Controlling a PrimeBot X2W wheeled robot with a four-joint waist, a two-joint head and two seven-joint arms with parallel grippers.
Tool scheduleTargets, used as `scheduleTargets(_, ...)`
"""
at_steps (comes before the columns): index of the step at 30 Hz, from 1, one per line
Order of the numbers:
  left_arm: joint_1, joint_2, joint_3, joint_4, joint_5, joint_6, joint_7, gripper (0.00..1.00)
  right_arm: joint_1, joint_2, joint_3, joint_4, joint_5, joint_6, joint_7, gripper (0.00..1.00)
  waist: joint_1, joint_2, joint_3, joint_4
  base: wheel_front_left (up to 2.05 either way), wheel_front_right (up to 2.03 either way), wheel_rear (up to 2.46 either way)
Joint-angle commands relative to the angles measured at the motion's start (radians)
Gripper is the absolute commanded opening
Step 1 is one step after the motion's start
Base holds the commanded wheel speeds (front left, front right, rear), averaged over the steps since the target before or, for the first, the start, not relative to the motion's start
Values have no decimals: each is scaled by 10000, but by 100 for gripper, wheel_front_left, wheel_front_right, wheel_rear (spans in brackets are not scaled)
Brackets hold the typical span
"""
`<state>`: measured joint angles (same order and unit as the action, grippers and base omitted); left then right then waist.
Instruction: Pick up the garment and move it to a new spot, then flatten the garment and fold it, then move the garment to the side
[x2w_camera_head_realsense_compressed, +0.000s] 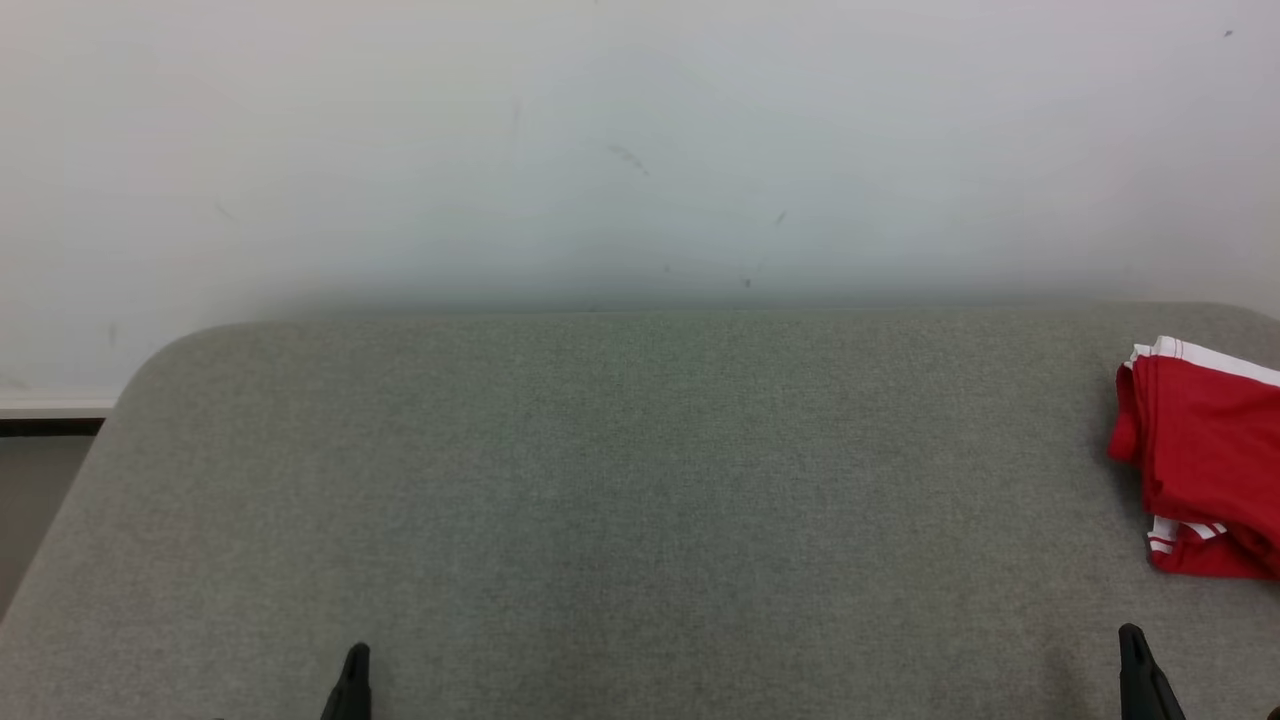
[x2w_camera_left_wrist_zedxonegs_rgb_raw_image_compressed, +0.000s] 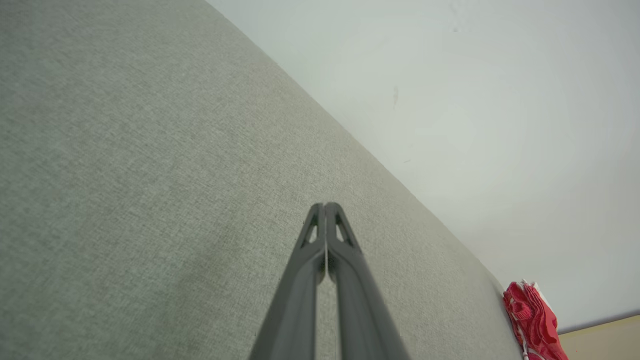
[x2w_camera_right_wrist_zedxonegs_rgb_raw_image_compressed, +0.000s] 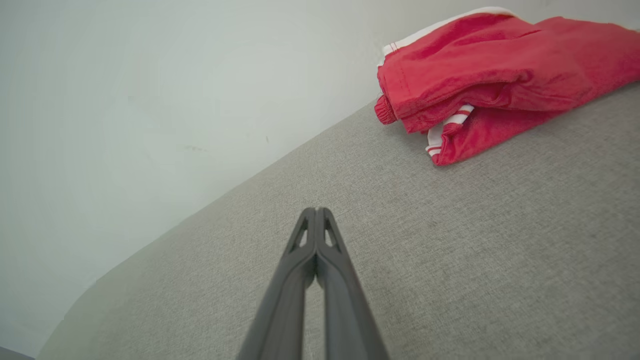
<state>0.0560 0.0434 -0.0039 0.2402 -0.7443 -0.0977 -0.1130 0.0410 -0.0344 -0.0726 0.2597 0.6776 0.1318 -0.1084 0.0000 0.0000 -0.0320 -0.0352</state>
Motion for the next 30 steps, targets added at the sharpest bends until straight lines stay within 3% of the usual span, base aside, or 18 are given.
scheduleTargets(1,-285,44,103,-109,-452,-65,100,0,-278,-106,-52,-131,452,-6,96,0,0,0,6,7,0,0,0)
scheduleTargets(30,-879,67,559,-51,-3910,-187,1019,0,-820,-153,-211,-161,4163,-11,997,0,0,0,118,119,0,0,0)
